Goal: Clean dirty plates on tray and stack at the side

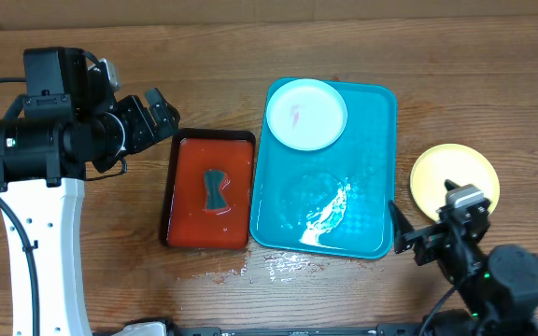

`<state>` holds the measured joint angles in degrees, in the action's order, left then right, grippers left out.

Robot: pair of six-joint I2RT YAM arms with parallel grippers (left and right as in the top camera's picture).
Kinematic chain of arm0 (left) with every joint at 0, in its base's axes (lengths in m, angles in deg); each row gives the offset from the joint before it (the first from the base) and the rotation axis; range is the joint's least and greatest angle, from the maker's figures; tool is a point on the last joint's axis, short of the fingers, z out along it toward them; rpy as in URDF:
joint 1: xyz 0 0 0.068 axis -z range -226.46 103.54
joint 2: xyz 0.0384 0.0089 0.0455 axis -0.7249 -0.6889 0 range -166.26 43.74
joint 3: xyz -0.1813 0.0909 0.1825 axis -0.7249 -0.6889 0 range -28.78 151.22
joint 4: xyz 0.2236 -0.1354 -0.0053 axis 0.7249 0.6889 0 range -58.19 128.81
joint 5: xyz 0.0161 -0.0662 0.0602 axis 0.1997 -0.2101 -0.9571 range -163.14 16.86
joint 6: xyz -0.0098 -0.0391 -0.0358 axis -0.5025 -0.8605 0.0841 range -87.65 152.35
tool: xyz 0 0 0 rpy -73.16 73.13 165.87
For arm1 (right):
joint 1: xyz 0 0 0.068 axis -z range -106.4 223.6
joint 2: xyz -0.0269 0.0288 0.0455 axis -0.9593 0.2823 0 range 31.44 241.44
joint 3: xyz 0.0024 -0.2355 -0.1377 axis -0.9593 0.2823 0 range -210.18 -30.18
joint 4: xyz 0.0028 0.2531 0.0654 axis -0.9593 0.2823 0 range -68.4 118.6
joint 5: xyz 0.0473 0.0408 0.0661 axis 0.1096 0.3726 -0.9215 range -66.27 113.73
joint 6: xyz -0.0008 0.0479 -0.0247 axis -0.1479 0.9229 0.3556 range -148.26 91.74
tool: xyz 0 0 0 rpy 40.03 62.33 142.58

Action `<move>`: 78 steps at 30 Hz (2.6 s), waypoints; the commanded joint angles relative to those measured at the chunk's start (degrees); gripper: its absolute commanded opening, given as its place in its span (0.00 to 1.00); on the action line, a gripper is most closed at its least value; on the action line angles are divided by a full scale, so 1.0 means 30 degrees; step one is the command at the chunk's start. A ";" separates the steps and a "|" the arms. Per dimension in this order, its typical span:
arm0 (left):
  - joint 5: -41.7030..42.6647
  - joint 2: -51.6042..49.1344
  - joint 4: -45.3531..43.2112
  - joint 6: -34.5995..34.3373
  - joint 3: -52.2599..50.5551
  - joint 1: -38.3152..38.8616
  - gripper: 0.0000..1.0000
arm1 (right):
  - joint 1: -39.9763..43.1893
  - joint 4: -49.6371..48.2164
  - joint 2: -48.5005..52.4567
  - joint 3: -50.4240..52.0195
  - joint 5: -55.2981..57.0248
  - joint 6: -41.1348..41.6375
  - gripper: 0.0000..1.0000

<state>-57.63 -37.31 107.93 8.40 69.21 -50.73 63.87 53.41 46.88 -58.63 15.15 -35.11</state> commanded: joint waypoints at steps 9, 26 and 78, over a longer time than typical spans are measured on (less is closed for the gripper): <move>0.0204 -0.0087 -0.0007 0.0277 0.0386 -0.0073 1.00 | 0.0073 -0.6754 -0.4881 0.7876 -0.1035 0.0364 1.00; 0.0197 -0.0087 -0.0007 0.0277 0.0386 -0.0073 1.00 | 0.0051 -0.9500 -0.5093 0.9333 -0.0962 0.0350 1.00; -0.1778 1.9263 -1.8935 0.8429 -2.0582 0.2790 1.00 | 0.0051 -0.9457 -0.5093 0.9333 -0.0962 0.0350 1.00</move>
<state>-63.05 15.25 52.50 30.50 11.88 -41.22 63.87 25.45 32.28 -31.24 12.13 -34.41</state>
